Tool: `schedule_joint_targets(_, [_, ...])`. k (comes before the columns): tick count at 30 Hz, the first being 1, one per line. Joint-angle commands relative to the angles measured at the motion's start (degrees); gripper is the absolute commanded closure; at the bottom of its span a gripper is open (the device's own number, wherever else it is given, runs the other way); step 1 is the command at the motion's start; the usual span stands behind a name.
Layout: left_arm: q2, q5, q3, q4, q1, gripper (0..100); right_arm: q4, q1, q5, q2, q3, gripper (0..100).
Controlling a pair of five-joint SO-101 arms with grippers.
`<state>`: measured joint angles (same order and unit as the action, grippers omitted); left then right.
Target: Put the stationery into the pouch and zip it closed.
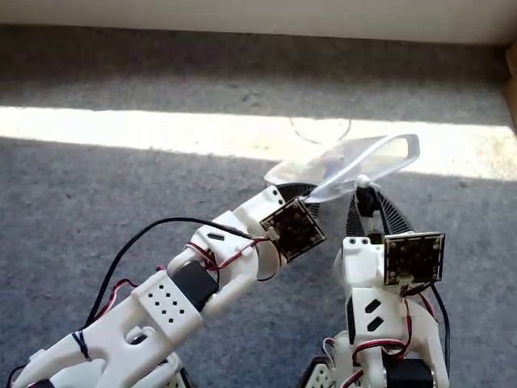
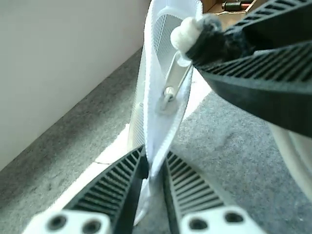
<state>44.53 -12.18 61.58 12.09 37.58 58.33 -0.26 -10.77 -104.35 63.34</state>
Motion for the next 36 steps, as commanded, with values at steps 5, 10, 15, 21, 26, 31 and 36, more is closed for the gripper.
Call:
schedule_joint_targets(5, [1.36,0.44,-0.22,0.0,-3.56,99,-5.49,8.04,2.37,-0.84,-2.51,99.4])
schedule_joint_targets(10, [2.86,0.44,-0.04,0.09,-3.56,99,-6.73,10.86,5.8,-0.84,-2.51,99.4])
schedule_joint_targets(15, [11.38,0.53,3.91,1.85,-3.56,99,-6.9,10.95,5.89,-0.84,-2.51,99.4])
schedule_joint_targets(21, [21.05,0.44,8.66,2.02,-3.56,99,-6.37,5.32,5.54,-0.84,-2.51,98.8])
schedule_joint_targets(26, [21.76,0.35,9.1,2.11,-3.56,99,1.71,-5.93,5.45,-0.84,-3.21,88.6])
schedule_joint_targets(31, [21.58,0.35,9.19,2.02,-3.56,99,7.69,-16.66,4.13,-0.84,-3.3,78.9])
schedule_joint_targets(36, [21.58,0.35,9.19,2.02,-3.56,99,12.62,-29.58,2.64,-0.92,-4.62,78.9])
